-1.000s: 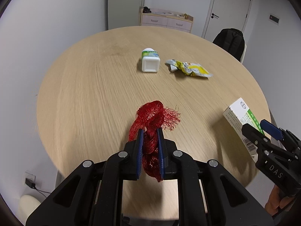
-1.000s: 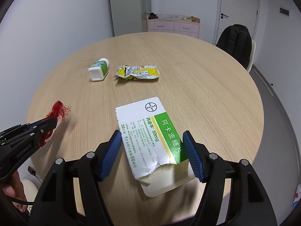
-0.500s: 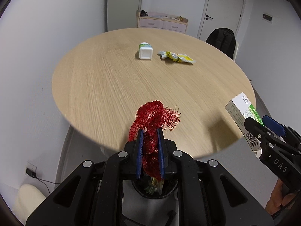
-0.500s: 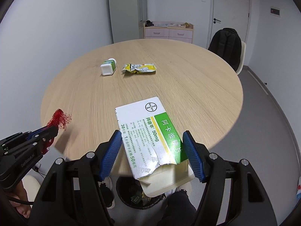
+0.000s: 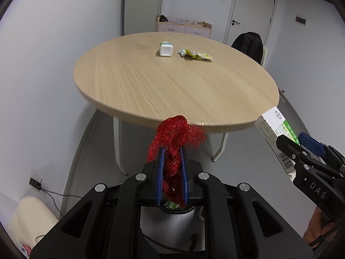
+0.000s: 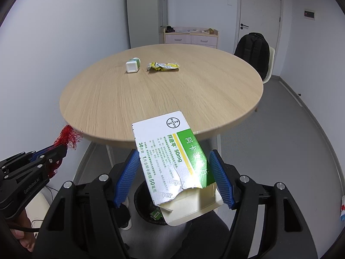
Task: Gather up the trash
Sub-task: 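Carry the red net and medicine box down over the black bin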
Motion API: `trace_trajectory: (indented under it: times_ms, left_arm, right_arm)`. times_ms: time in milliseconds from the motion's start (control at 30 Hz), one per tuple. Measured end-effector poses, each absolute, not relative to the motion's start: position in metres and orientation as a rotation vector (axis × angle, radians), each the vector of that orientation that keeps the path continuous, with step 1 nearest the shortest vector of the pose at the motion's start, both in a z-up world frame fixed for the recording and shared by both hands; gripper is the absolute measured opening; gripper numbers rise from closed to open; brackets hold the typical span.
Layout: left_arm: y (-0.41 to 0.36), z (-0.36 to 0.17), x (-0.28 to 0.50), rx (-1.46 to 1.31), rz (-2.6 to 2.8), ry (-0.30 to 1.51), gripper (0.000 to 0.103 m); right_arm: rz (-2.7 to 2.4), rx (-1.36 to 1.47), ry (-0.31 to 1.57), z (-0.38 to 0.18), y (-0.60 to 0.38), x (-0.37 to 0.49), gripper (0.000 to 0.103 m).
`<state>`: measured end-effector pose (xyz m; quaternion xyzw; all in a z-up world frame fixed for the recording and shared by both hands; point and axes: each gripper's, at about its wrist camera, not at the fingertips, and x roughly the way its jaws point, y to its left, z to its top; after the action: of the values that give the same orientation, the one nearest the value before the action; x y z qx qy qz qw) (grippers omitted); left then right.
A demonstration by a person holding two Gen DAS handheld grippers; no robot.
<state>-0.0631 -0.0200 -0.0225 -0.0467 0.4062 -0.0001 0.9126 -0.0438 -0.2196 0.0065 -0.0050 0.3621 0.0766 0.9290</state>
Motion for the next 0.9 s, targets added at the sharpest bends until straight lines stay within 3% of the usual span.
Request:
trace_trajectory:
  times_ms: [433,900]
  left_arm:
    - [-0.023,-0.062,-0.091,-0.088,-0.004,0.873,0.013]
    - [-0.016,-0.13,-0.068,-0.113,-0.004,0.944,0.013]
  right_arm:
    - [0.148,-0.005,0.748,-0.021,-0.219,-0.087,0.064]
    - [0.105,-0.003,0.813,-0.082,-0.214,-0.068,0.064]
